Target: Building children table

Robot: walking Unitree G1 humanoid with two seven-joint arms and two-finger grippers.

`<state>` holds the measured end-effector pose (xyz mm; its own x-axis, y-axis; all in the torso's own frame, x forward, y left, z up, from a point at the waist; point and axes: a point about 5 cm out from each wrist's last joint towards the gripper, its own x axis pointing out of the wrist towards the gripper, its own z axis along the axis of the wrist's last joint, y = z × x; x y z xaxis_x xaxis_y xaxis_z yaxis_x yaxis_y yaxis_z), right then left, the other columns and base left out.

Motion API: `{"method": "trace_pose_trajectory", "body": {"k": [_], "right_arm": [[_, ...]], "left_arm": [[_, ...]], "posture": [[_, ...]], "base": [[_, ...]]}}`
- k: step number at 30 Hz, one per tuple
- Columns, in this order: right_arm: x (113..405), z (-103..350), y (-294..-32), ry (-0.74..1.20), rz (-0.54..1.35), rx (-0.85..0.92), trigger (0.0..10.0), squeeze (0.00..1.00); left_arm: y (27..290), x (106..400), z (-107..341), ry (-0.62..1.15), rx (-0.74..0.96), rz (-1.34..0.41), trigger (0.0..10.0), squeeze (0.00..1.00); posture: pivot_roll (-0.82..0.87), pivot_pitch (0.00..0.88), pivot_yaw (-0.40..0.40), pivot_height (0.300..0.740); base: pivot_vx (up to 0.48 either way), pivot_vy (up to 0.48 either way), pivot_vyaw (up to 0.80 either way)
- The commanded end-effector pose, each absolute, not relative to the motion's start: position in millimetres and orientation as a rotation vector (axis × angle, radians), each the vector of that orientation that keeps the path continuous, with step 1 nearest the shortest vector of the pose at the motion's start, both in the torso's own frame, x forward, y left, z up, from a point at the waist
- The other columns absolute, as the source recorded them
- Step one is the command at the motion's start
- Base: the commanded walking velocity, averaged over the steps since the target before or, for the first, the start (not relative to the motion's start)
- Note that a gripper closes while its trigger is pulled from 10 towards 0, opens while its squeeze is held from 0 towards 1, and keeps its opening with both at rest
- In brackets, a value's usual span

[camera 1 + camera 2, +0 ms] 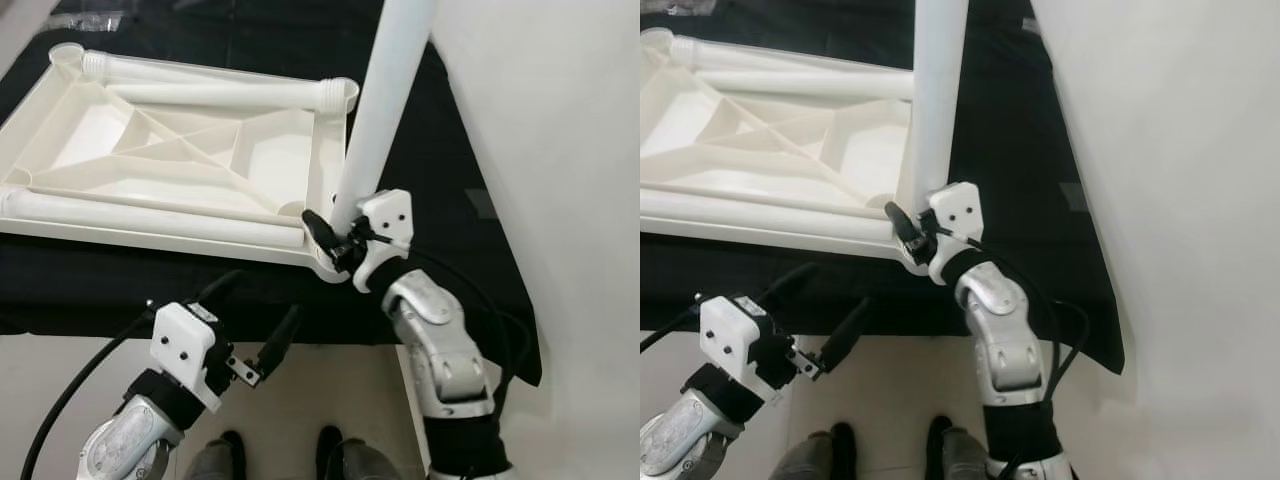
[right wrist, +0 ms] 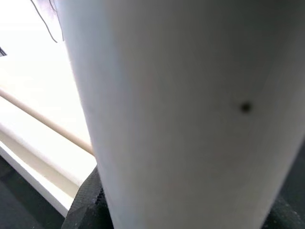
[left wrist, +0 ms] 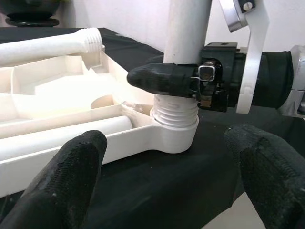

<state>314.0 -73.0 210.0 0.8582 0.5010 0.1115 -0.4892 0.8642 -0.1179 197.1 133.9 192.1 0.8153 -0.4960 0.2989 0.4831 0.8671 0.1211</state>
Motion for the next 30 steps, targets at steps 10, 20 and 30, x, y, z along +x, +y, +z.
{"method": "trace_pose_trajectory", "body": {"k": [10, 20, 30], "right_arm": [[333.1, 232.2, -67.3, -0.167, 0.821, -0.033, 10.0, 1.00], [330.7, 263.8, -81.3, -0.243, 1.412, -0.250, 10.0, 0.00], [343.9, 267.4, -78.0, -0.176, 1.607, -0.212, 0.0, 0.00]], "left_arm": [[136.7, 198.6, 188.1, -0.294, 0.027, -0.500, 10.0, 0.00], [135.3, 198.2, 187.5, -0.286, 0.026, -0.510, 10.0, 0.00], [133.1, 196.2, 184.5, -0.265, 0.028, -0.522, 10.0, 0.00]], "posture": [[0.09, 0.299, -0.091, 0.740], [0.09, 0.298, -0.090, 0.740], [0.12, 0.302, -0.081, 0.740]], "base": [[0.000, 0.000, 0.00], [0.000, 0.000, 0.00], [0.000, 0.000, 0.00]]}}
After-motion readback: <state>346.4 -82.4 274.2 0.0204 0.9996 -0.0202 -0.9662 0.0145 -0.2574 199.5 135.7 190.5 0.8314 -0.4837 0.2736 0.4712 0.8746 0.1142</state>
